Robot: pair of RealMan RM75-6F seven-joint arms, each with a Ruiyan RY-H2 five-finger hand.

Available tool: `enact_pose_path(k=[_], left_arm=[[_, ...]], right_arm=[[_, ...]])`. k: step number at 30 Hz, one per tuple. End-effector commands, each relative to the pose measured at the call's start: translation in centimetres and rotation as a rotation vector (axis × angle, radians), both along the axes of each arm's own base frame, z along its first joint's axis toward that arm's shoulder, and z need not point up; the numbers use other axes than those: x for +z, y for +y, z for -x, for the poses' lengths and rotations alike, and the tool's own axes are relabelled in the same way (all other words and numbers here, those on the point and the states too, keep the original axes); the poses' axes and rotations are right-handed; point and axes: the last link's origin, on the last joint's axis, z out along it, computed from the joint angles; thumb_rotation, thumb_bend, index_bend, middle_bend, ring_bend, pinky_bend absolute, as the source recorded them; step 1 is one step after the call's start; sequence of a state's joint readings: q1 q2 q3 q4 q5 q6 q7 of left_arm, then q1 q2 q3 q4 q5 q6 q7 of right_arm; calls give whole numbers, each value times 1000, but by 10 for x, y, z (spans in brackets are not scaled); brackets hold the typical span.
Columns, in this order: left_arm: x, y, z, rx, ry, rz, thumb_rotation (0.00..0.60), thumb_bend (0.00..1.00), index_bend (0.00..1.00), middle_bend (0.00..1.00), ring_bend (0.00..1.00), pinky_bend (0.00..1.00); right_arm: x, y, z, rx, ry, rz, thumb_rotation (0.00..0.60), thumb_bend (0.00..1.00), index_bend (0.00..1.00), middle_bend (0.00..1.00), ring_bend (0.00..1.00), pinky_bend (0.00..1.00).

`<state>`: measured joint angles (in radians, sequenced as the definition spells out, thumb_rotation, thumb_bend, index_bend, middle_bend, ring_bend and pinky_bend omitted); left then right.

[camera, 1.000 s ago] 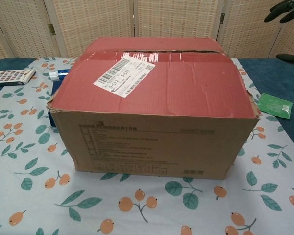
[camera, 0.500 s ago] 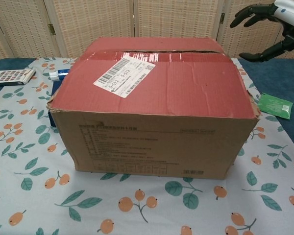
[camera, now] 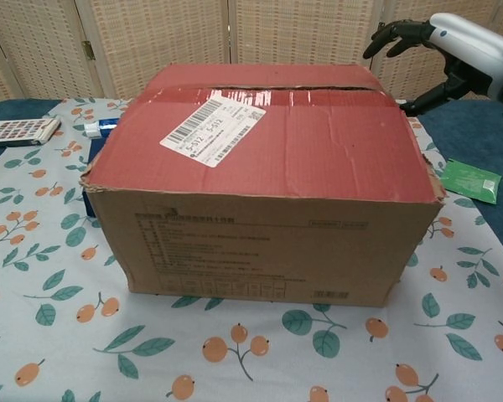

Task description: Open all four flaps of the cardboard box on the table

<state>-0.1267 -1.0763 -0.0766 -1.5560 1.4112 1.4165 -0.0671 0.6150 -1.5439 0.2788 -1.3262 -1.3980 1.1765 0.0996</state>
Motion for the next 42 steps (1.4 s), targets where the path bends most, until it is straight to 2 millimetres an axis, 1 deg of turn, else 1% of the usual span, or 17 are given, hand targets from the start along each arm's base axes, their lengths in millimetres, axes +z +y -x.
enact_pose_path(k=[1,5,10,14,20,23,27,33,37,42], left_arm=[[-1,0,-1,-3,1,2,600,338,0,0,0,0],[0,-2,-1,-6,2,-1,600,338,0,0,0,0],[0,-4,-1,-6,2,1,600,339,0,0,0,0],[0,-5,-1,-7,1,-2,600,341,0,0,0,0],[1,-5,0,-2,-2,-1,600,342,0,0,0,0],[0,-4,1,3,-4,7,600,342,0,0,0,0],[-1,-2,3,15,-17,25,600,342,0,0,0,0],[8,1,9,44,-35,-1,600,342,0,0,0,0],[9,3,13,65,-77,29,600,342,0,0,0,0],[12,6,17,80,-71,13,600,342,0,0,0,0]], right_arm=[[-4,-4,-5,8,0,4,600,346,267,140,183,2],[-4,-9,-13,16,-9,20,600,345,267,140,181,1],[2,-15,-18,14,-27,52,600,346,266,140,183,1],[9,-25,-19,-3,-32,79,600,345,266,140,183,2],[28,-44,-30,-12,-60,131,600,346,267,141,183,2],[36,-56,-38,-22,-72,150,600,346,267,141,182,1],[40,-76,-48,-47,-74,158,600,345,267,140,181,2],[45,-106,-64,-90,-96,172,600,346,266,136,182,1],[50,-126,-67,-130,-110,186,600,345,266,130,183,2],[57,-152,-69,-185,-130,205,600,345,265,127,181,2]])
